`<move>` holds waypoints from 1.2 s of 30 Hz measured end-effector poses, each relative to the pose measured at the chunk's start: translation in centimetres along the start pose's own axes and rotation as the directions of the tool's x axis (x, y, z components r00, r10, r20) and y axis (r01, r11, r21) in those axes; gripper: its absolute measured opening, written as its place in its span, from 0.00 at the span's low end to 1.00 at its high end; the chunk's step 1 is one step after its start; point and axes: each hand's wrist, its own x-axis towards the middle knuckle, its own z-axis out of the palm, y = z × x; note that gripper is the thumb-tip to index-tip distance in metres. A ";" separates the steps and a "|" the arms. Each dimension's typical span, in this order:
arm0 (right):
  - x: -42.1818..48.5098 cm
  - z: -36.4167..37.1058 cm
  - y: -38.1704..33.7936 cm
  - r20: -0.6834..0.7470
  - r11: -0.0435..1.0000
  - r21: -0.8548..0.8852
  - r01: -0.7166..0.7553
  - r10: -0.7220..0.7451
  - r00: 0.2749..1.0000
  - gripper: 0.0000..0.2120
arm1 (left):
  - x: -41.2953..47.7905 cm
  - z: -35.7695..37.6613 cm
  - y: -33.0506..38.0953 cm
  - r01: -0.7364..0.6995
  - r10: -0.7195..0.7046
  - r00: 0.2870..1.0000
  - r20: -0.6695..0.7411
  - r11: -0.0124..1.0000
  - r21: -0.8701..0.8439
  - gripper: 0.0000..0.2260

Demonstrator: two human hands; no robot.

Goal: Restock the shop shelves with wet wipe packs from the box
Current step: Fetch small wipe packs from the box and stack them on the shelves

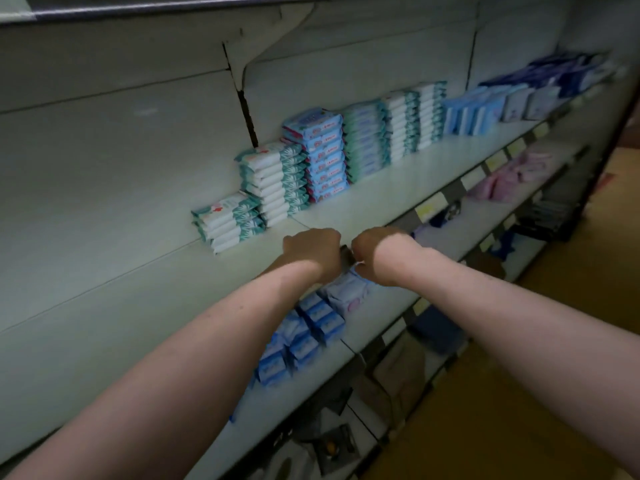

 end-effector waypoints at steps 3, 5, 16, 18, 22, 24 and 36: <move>-3.6 0.4 0.3 0.001 0.995 -0.025 -0.094 0.094 0.996 0.12 | -1.0 0.8 2.2 -0.060 0.058 0.997 0.044 0.997 0.042 0.16; -5.8 0.7 0.8 0.040 0.985 -0.014 -0.169 0.170 0.985 0.09 | -1.7 1.4 3.9 -0.107 0.104 0.993 0.049 0.993 0.054 0.18; -19.8 2.3 7.5 0.138 0.875 0.042 -0.481 0.472 0.871 0.04 | -5.4 4.2 18.7 -0.420 0.417 0.908 0.051 0.898 0.130 0.19; -23.1 2.8 8.7 0.156 0.842 0.052 -0.537 0.524 0.837 0.04 | -6.9 4.9 22.0 -0.469 0.465 0.883 0.061 0.874 0.126 0.17; -30.2 4.0 10.9 0.207 0.758 0.050 -0.651 0.630 0.749 0.02 | -10.1 6.8 28.7 -0.567 0.558 0.823 0.106 0.816 0.111 0.15; -34.1 4.7 12.0 0.242 0.713 0.048 -0.700 0.671 0.701 0.04 | -12.0 7.9 32.1 -0.623 0.609 0.781 0.137 0.776 0.100 0.16; -56.7 10.2 16.8 0.406 0.412 0.095 -0.906 0.815 0.413 0.11 | -24.9 14.8 51.1 -0.853 0.796 0.508 0.330 0.517 0.065 0.17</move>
